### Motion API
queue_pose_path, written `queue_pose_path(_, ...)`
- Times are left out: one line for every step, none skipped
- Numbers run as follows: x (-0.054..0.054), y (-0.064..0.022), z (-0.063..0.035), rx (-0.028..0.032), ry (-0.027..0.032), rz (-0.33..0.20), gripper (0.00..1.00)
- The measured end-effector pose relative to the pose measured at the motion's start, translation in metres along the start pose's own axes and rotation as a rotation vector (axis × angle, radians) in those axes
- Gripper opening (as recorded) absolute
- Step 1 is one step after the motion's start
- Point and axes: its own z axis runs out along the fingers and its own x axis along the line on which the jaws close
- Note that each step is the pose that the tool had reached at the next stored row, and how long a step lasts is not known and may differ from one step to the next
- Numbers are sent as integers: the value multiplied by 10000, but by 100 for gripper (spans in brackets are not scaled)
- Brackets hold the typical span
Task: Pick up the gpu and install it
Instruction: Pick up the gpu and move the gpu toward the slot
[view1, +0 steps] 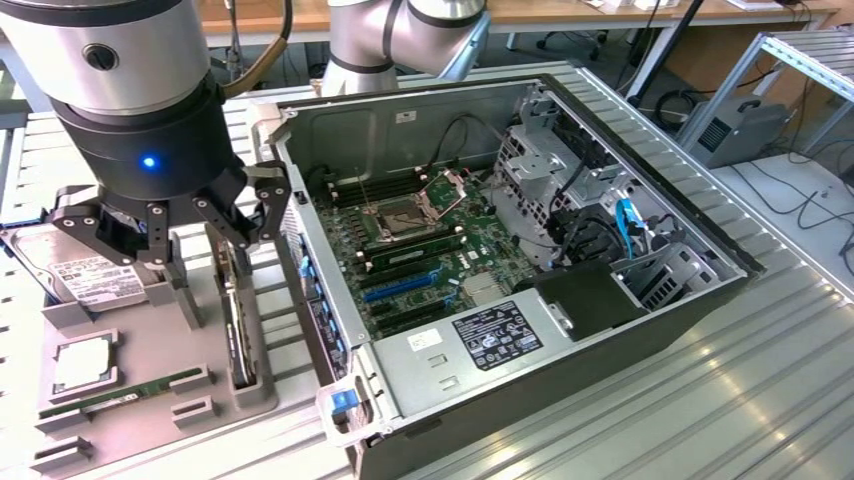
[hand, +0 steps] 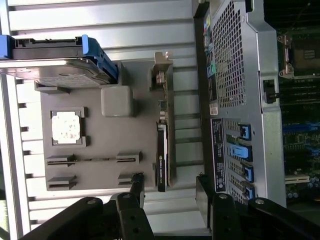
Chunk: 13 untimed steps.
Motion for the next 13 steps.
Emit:
queue_pose_path(0, 5, 2, 0, 0, 0, 54)
queue_pose_path(1, 10, 4, 0, 1, 0, 54)
queue_pose_path(1, 16, 6, 1, 1, 0, 54)
queue_pose_path(2, 21, 9, 0, 0, 0, 54)
queue_pose_path(2, 27, 11, 0, 0, 0, 54)
queue_pose_path(3, 34, 13, 0, 0, 0, 54)
queue_pose_path(3, 39, 16, 0, 1, 0, 54)
queue_pose_path(4, 44, 18, 0, 0, 0, 54)
queue_pose_path(4, 49, 20, 0, 1, 0, 54)
queue_pose_path(5, 54, 22, 0, 1, 0, 54)
queue_pose_path(5, 59, 24, 0, 0, -1, 54)
queue_pose_path(5, 65, 27, 0, 0, -1, 54)
queue_pose_path(6, 68, 29, 0, 0, 0, 54)
